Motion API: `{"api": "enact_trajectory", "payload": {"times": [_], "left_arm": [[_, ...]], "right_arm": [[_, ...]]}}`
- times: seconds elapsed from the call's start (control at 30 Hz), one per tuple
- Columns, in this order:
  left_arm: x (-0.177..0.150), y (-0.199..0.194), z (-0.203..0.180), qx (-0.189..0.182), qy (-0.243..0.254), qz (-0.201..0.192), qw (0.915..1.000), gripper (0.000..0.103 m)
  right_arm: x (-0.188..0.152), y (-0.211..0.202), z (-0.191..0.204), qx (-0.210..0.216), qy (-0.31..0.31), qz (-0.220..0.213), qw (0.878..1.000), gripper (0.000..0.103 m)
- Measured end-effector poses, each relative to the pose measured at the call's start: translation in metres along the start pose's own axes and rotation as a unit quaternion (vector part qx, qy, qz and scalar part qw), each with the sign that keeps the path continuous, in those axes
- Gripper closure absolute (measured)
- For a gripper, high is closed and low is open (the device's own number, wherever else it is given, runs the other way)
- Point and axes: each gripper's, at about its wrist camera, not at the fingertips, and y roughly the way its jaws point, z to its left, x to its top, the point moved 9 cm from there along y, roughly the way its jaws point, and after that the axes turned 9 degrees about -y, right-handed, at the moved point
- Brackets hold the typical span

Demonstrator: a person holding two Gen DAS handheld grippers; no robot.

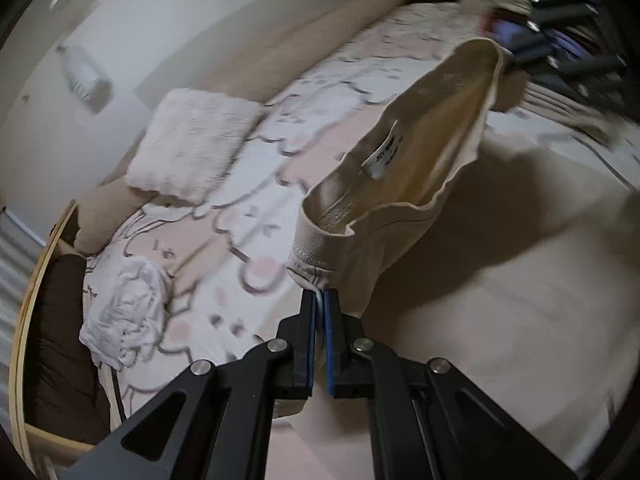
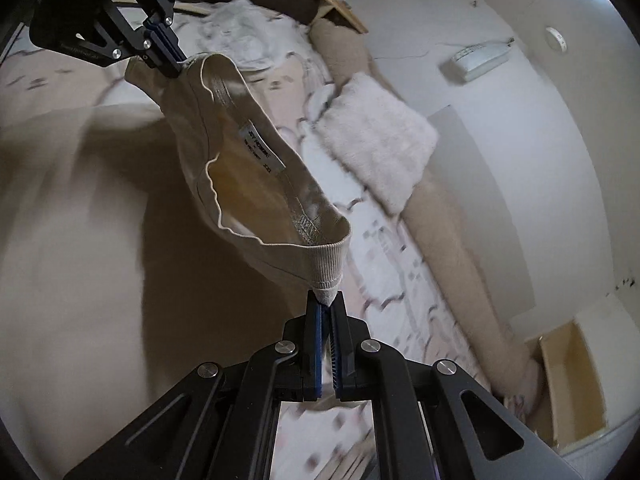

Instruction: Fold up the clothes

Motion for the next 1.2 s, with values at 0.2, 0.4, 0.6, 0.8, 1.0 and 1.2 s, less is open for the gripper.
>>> {"api": "enact_trajectory", "payload": {"times": [0.2, 0.4, 0.6, 0.8, 1.0, 1.2], "left_arm": [[-0.071, -0.048, -0.073, -0.031, 0.075, -0.015, 0.9966, 0.098], [-0.128, -0.078, -0.112, -0.024, 0.144, -0.047, 0.9882, 0.097], [-0.181, -0.049, -0.123, -0.022, 0.166, -0.011, 0.9858, 0.097], [-0.201, -0.044, -0.125, -0.033, 0.159, 0.009, 0.9867, 0.097], [-0.194, -0.06, -0.114, -0.063, 0.088, 0.017, 0.9939, 0.083], [-0.177, -0.066, -0.095, -0.142, -0.054, 0.042, 0.9875, 0.047]], "right_arm": [[-0.026, -0.068, 0.064, 0.011, 0.004, -0.018, 1.0, 0.096], [-0.055, -0.103, 0.13, -0.004, -0.023, -0.027, 0.999, 0.096], [-0.095, -0.076, 0.199, 0.021, -0.067, 0.009, 0.998, 0.096], [-0.113, -0.071, 0.237, 0.048, -0.074, 0.024, 0.996, 0.096], [-0.129, -0.08, 0.247, 0.087, 0.0, 0.059, 0.994, 0.095], [-0.153, -0.082, 0.194, 0.142, 0.224, 0.066, 0.962, 0.076]]}}
